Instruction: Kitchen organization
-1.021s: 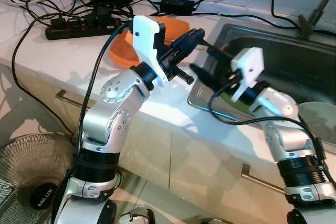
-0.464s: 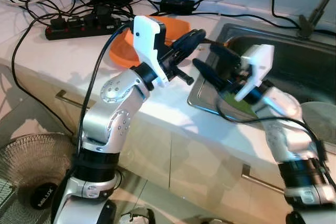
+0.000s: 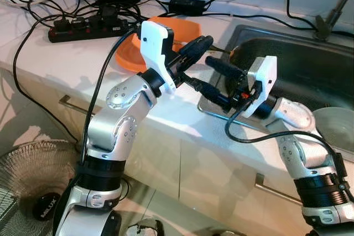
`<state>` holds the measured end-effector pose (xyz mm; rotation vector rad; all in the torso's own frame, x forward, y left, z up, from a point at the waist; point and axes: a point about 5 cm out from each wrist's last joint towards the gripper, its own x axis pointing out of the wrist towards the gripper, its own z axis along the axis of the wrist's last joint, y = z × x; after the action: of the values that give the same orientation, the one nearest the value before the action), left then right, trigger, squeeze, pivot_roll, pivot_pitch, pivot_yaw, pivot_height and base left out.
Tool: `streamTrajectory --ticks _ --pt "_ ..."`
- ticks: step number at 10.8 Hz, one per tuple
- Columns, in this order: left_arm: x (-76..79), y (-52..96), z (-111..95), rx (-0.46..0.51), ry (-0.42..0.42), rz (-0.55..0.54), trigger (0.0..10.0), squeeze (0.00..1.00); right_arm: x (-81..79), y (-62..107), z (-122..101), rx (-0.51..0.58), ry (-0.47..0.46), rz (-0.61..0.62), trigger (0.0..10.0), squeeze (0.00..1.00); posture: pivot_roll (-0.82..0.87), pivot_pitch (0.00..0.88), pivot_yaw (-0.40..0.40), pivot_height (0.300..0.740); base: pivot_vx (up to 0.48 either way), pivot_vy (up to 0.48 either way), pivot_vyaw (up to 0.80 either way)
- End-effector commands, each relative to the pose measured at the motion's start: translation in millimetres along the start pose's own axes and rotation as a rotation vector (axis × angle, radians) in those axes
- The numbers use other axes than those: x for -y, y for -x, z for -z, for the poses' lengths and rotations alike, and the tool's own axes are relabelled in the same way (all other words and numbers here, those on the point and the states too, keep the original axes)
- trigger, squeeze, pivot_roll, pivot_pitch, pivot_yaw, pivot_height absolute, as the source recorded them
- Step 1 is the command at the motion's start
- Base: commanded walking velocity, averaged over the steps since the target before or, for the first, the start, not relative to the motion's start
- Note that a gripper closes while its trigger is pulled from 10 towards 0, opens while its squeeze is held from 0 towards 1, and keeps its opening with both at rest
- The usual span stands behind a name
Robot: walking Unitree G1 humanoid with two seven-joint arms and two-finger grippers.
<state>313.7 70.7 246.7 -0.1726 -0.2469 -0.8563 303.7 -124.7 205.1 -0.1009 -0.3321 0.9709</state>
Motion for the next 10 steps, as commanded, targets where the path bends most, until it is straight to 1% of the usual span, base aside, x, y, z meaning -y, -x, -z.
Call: streamTrajectory --ticks 1,2,3,6,7,8,9,10 --pt "0.0 0.3 -2 0.003 -0.013 0.006 10.0 0.00 12.9 0.7 -5 0.009 0.052 0.086 10.0 0.00 0.08 0.047 0.055 0.740 0.000 0.000 0.00" --pt "-0.1 0.3 -2 0.003 -0.013 0.006 10.0 0.00 16.8 0.3 -8 0.026 0.055 0.115 10.0 0.00 0.08 0.047 0.055 0.740 0.000 0.000 0.00" --pt "0.0 0.4 -1 0.000 -0.013 0.006 10.0 0.00 15.4 0.8 -10 0.051 0.032 0.094 10.0 0.00 0.08 0.047 0.055 0.740 0.000 0.000 0.00" --pt "0.6 0.6 -1 -0.003 -0.012 0.008 10.0 0.00 17.5 1.3 -9 0.047 0.052 0.123 10.0 0.00 0.08 0.046 0.056 0.740 0.000 0.000 0.00" --pt "1.2 0.6 -1 -0.005 -0.010 0.015 10.0 0.00 21.5 0.6 -5 0.013 0.091 0.158 10.0 0.00 0.08 0.047 0.056 0.740 0.000 0.000 0.00" --pt "2.2 0.9 0 -0.012 -0.012 0.024 10.0 0.00 28.2 0.4 0 -0.029 0.150 0.218 10.0 0.00 0.08 0.046 0.055 0.740 0.000 0.000 0.00" --pt "2.7 1.1 1 -0.015 -0.013 0.029 10.0 0.00 32.4 0.6 1 -0.040 0.180 0.257 10.0 0.00 0.08 0.045 0.055 0.740 0.000 0.000 0.00" --pt "3.2 1.3 1 -0.015 -0.010 0.032 10.0 0.00 34.0 0.5 0 -0.038 0.187 0.268 10.0 0.00 0.08 0.044 0.054 0.740 0.000 0.000 0.00"
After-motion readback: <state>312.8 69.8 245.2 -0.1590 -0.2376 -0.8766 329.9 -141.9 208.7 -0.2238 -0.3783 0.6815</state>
